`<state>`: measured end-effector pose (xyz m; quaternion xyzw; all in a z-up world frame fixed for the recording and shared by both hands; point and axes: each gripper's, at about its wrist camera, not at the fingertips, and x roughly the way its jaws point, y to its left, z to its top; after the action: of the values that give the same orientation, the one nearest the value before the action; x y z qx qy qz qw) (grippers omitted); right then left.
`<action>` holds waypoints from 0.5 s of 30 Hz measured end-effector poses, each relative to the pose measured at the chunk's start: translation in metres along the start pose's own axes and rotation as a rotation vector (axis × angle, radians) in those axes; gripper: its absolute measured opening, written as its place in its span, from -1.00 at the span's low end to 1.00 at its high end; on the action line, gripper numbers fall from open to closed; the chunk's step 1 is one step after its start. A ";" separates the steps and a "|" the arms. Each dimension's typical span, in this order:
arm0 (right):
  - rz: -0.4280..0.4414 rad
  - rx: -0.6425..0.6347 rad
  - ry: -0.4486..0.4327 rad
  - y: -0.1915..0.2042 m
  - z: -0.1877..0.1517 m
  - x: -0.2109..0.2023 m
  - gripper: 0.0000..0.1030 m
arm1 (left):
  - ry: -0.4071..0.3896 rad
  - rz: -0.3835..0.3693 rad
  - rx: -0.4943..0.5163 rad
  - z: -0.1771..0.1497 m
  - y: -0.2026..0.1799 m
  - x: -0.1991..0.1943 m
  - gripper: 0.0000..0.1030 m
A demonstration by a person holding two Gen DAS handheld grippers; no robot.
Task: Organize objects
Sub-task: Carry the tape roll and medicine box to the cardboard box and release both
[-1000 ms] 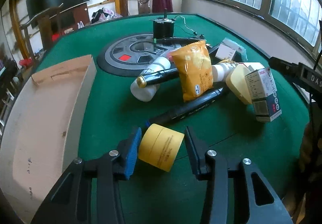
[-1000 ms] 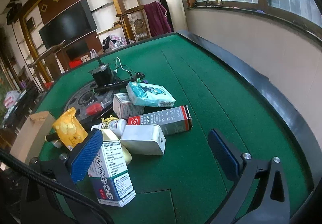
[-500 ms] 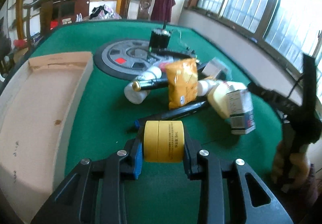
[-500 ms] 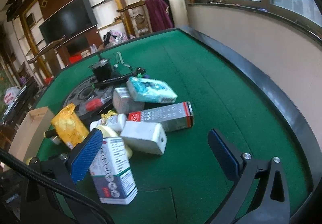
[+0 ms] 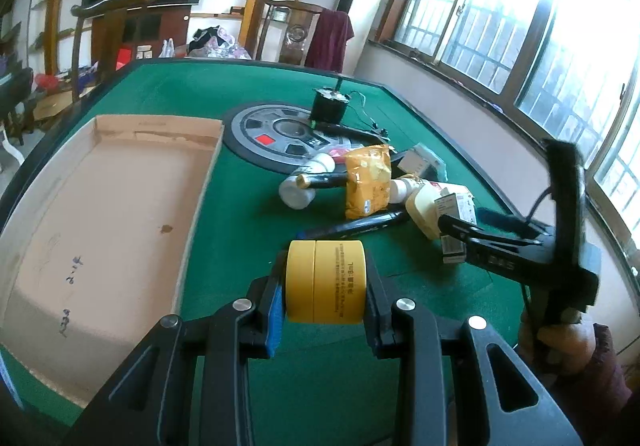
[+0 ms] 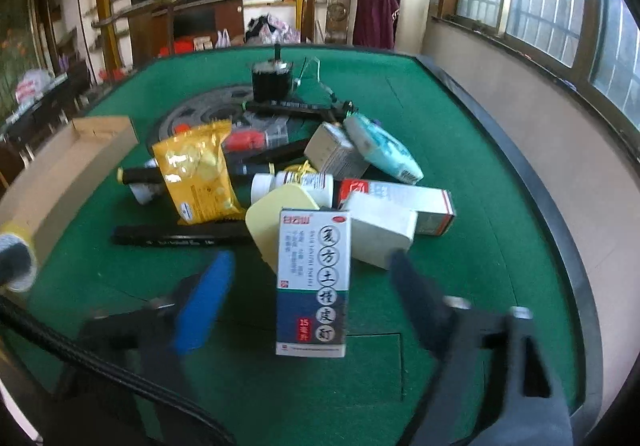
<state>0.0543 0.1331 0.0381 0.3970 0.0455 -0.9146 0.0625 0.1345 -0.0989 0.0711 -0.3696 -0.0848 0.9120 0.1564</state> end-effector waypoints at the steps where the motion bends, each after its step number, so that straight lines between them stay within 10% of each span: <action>1: 0.004 0.006 0.022 -0.001 0.000 0.005 -0.22 | -0.004 0.001 -0.004 0.000 0.002 -0.002 -0.46; 15: 0.448 0.180 0.025 -0.007 0.028 -0.040 -0.38 | -0.016 -0.001 -0.074 0.036 0.047 -0.037 -0.46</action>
<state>0.0608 0.1393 0.0868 0.4123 -0.1246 -0.8733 0.2276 0.1241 -0.1570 0.1085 -0.3677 -0.1197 0.9112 0.1422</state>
